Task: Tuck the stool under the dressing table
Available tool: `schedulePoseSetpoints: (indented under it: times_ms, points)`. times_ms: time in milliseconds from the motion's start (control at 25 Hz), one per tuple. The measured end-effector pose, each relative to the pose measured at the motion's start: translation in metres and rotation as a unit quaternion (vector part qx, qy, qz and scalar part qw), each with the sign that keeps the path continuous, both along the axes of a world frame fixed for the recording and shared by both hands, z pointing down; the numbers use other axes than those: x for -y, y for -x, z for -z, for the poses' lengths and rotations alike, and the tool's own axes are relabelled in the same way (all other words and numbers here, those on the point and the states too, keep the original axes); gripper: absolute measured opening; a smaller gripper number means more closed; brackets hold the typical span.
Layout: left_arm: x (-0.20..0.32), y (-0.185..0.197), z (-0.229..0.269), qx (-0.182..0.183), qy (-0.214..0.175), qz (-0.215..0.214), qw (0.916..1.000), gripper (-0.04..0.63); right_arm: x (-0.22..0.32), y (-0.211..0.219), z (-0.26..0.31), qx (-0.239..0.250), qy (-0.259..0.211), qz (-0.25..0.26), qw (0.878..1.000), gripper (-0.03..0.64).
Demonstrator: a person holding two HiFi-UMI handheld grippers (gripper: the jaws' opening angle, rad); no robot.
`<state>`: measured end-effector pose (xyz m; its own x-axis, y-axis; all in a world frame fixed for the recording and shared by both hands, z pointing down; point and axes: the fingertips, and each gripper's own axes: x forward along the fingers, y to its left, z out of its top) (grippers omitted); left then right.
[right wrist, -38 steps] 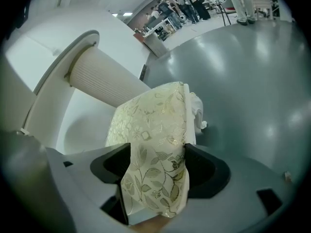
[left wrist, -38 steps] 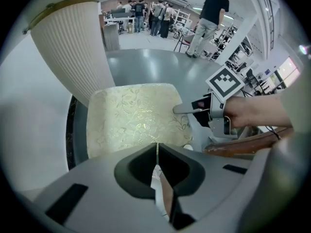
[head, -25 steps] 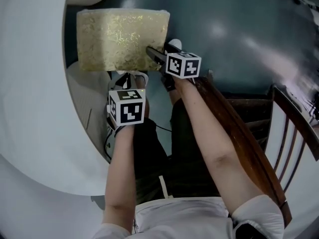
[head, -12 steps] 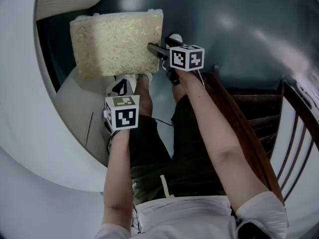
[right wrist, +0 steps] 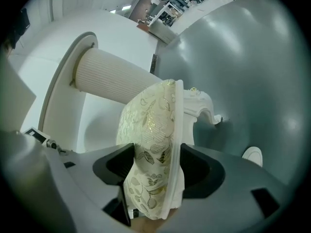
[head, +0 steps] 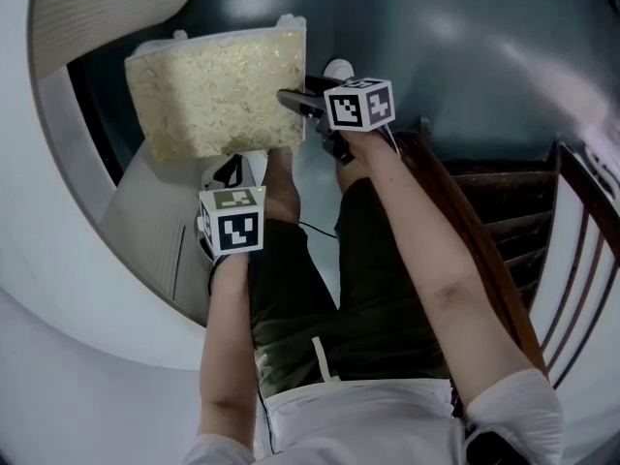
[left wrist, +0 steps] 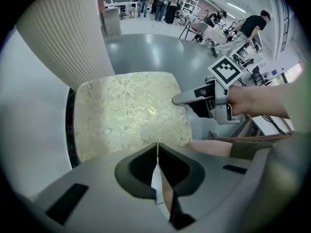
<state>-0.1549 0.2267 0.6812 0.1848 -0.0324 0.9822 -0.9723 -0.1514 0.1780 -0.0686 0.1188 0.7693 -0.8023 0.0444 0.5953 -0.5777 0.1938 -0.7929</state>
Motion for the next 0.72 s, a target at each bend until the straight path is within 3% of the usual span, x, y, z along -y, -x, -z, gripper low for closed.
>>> schedulePoseSetpoints:
  times_ms: [720]
  points:
    - [0.021,-0.017,0.01,0.01,0.013,0.012,0.9998,0.009,0.0,-0.002,0.004,0.002,0.028,0.007,1.0,0.293]
